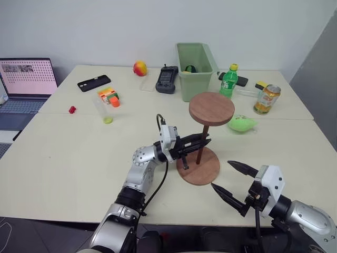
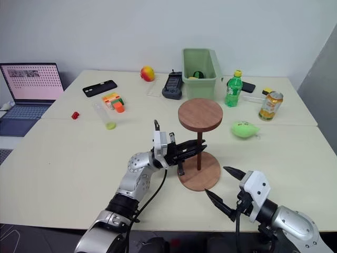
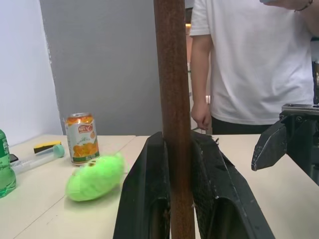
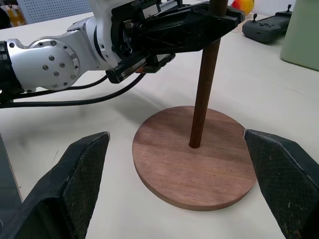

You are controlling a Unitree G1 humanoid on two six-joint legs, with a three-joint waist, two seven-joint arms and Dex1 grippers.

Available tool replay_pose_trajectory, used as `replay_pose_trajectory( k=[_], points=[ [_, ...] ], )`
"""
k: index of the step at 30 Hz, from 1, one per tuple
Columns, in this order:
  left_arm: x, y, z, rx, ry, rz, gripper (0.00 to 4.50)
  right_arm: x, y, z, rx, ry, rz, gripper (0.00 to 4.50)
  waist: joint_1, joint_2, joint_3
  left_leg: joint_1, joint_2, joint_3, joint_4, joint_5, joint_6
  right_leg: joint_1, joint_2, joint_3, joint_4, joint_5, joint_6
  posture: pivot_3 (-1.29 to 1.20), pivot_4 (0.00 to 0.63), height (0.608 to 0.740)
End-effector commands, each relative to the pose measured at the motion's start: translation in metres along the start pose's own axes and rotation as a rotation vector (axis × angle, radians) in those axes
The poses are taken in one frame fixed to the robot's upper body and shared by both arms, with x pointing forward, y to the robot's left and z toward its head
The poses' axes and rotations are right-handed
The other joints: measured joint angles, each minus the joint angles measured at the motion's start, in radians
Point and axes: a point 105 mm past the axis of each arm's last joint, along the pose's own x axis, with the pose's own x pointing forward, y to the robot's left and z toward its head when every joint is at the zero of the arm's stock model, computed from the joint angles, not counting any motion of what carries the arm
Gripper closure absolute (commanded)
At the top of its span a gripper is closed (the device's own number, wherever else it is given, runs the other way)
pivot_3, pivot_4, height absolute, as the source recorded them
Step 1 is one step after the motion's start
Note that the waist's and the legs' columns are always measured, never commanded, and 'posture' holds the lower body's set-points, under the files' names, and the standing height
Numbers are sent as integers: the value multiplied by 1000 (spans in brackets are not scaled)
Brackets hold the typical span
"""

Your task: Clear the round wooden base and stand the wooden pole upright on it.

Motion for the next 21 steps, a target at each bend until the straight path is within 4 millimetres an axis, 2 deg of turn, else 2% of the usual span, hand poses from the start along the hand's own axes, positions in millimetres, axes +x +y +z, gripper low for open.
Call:
replay_pose_trajectory(
  k=[1, 3, 5, 7, 12, 16, 18, 21],
  points=[
    [-38, 4, -47, -92, 218, 112, 3532, -2, 2, 11, -26, -34, 13, 0, -2, 1, 1, 0, 0, 0, 0, 0, 0, 0, 0, 0, 0, 0, 0, 0, 150, 740],
    [-39, 5, -47, -93, 217, 113, 3046, -2, 2, 11, -27, -34, 14, 0, -5, 7, 8, 0, -1, 2, -1, 0, 0, -1, 1, 1, 0, 0, 0, 0, 150, 740],
    [-39, 6, -46, -93, 215, 116, 2620, -1, 1, 11, -27, -35, 15, 0, -2, 7, 17, -3, -1, 4, -2, 0, 0, -9, 2, 2, 1, 0, 0, 0, 150, 740],
    [-38, 8, -45, -94, 211, 118, 2167, -1, 1, 11, -28, -35, 16, 0, 7, 5, 17, -21, 0, 2, 1, 1, -1, -24, 2, 0, 4, 4, -4, 0, 150, 740],
    [-35, 12, -36, -98, 189, 113, 1141, 0, 0, 12, -29, -37, 19, 0, 9, 6, 17, -30, -1, 2, 1, 1, -1, -32, -2, -1, 4, 4, -4, 0, 150, 740],
    [-36, 12, -25, -102, 180, 85, 372, 2, -1, 13, -33, -41, 22, 0, 7, 6, 18, -30, -2, 2, 2, 0, 0, -32, -2, 0, 4, 4, -4, 0, 150, 740],
    [-37, 13, -20, -107, 177, 72, 47, 2, -3, 13, -33, -39, 22, 0, 6, 6, 18, -29, -2, 1, 2, 0, 0, -31, -2, -1, 5, 4, -4, 0, 150, 740],
    [-43, 11, -7, -98, 179, 34, 47, -1, -6, 11, -37, -31, 21, 0, 4, 6, 18, -29, -2, 1, 2, 0, 0, -31, -2, -1, 5, 4, -4, 0, 150, 740]
  ],
)
